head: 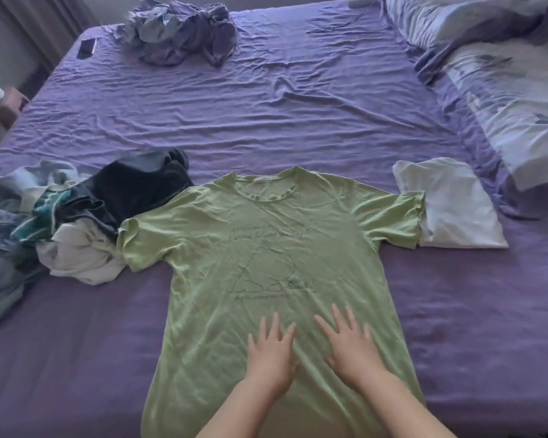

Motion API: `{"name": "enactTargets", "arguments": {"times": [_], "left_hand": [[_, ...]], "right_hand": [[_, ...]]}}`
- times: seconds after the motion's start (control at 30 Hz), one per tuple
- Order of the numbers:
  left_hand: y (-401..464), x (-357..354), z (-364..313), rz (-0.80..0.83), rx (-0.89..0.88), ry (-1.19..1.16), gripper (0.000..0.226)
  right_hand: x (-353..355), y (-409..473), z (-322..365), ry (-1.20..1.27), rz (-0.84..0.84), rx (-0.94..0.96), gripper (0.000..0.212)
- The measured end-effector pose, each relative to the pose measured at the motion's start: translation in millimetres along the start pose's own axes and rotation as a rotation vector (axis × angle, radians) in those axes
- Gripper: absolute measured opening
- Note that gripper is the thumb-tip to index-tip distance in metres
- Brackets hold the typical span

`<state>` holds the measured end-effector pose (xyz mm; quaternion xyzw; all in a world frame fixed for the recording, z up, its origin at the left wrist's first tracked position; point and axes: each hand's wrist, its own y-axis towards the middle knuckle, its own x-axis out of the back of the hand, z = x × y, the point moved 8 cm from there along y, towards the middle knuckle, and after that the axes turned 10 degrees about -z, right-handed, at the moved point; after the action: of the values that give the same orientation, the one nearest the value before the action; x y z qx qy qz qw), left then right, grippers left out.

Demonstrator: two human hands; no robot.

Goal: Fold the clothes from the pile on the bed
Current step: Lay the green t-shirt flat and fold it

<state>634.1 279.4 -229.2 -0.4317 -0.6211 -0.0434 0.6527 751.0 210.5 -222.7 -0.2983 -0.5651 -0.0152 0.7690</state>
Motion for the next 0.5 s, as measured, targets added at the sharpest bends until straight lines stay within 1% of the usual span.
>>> {"name": "enactTargets", "arguments": {"times": [0.1,0.23,0.37,0.5], "left_hand": [[40.4,12.1,23.2,0.004,-0.030,0.100,0.083],[85.0,23.9,53.9,-0.032,-0.087,0.183,0.088],[99.6,8.2,71.7,0.051,-0.121,0.230,0.089],[101.2,1.9,73.3,0.147,-0.131,0.212,0.089]], "right_hand": [[-0.5,46.5,6.5,-0.102,0.059,-0.015,0.089],[-18.5,77.5,-2.9,-0.140,0.129,-0.074,0.098],[-35.1,68.2,-22.7,-0.173,0.144,-0.112,0.104],[-39.0,67.4,-24.7,-0.141,0.222,-0.120,0.108]]}}
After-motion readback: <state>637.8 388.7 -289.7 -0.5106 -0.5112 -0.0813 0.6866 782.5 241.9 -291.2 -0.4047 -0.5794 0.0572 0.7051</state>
